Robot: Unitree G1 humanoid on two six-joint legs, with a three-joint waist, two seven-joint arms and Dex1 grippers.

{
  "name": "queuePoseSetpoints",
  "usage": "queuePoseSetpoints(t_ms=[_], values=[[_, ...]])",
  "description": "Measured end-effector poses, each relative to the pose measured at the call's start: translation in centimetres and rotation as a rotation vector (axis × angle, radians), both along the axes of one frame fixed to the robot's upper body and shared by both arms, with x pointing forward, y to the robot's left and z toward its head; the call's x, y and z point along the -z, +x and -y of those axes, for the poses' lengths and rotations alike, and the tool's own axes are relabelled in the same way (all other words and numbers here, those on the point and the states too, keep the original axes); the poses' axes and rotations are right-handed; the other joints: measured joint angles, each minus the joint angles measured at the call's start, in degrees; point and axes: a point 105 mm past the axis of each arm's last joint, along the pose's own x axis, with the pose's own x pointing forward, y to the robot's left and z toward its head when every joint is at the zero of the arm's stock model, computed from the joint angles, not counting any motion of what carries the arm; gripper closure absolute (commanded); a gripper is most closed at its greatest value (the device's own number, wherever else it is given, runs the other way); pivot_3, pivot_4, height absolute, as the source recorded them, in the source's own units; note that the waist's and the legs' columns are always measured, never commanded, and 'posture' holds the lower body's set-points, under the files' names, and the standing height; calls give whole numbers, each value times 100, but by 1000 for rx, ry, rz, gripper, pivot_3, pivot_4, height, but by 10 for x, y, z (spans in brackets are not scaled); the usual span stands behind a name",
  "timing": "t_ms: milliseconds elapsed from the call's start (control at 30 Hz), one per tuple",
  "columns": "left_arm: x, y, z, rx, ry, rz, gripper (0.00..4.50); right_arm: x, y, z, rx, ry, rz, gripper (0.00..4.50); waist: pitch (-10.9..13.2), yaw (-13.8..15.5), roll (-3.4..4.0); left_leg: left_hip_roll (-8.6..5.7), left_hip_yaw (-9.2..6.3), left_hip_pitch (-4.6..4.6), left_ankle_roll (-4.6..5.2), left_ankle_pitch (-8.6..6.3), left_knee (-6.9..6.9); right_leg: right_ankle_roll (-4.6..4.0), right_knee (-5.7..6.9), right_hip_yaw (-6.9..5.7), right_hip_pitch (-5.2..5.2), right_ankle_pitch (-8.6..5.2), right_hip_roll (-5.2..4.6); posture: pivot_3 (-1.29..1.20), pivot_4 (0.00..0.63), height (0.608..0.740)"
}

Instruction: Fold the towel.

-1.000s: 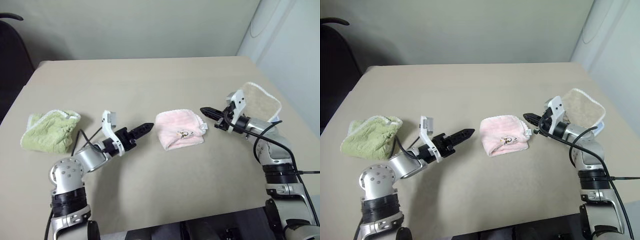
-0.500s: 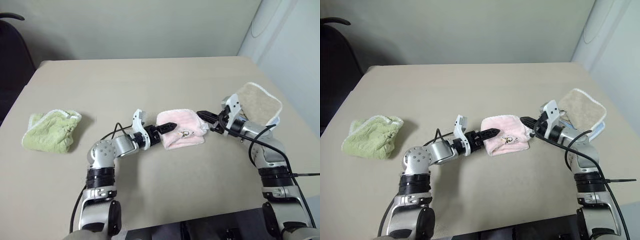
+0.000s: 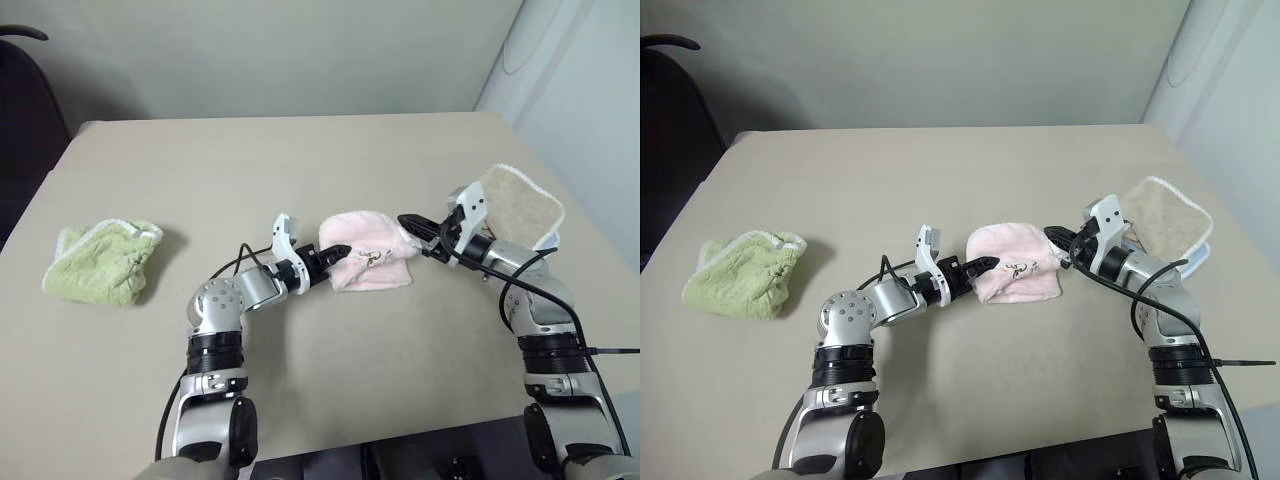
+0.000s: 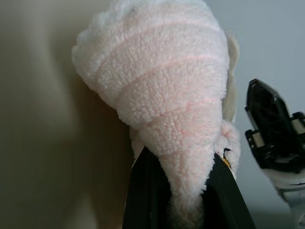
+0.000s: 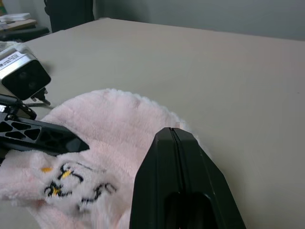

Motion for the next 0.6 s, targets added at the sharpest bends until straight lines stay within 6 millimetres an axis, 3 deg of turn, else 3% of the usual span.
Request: queuePoseSetpoints(t_ms=[100,167,200,233,333,400,467,533,600], values=[[-33,12,-28,-136,-69,85,4494,-5,5,2,30,18,16,4500,4,-16,-5,3,0,-1,0,1,-3,-2,2,1,-6,1,3,0,150,740],[-74,21,-69,-292,-98,194,4494,-12,9,7,53,30,34,4500,7,-61,-9,6,0,-2,-1,1,-6,-5,2,4,-12,3,8,0,150,740],[-102,21,-97,-388,-120,273,4494,-14,11,12,72,38,43,4500,7,-84,-9,7,1,-1,-1,1,-8,-6,0,4,-12,3,9,0,150,740],[-118,18,-112,-438,-131,321,4494,-15,11,14,80,39,45,4500,7,-99,-9,5,1,-1,0,0,-10,-6,-3,3,-14,3,9,0,150,740],[-163,-8,-197,-708,-98,433,4494,-13,14,17,91,43,37,4500,7,-172,-9,1,-2,1,-1,0,-17,-7,-6,9,-38,3,5,0,150,740],[-170,-30,-242,-856,-63,443,4494,-10,16,18,93,40,34,4500,7,-209,-9,-3,-2,2,-2,-1,-19,-8,-6,14,-56,4,1,0,150,740],[-157,-53,-278,-980,-28,406,4494,-8,16,15,83,31,35,4500,6,-227,-9,-5,-1,2,-3,-1,-26,-8,-7,15,-67,4,-2,0,150,740],[-124,-76,-307,-1092,-14,300,4494,-4,15,11,68,21,29,4500,6,-237,-11,-1,0,-1,-3,-2,-55,-10,-5,15,-76,5,-3,0,150,740],[-91,-99,-322,-1159,7,202,4494,-1,15,7,55,16,21,4500,7,-234,-17,2,-2,-2,-3,-2,-66,-15,-5,12,-75,8,-1,0,150,740]])
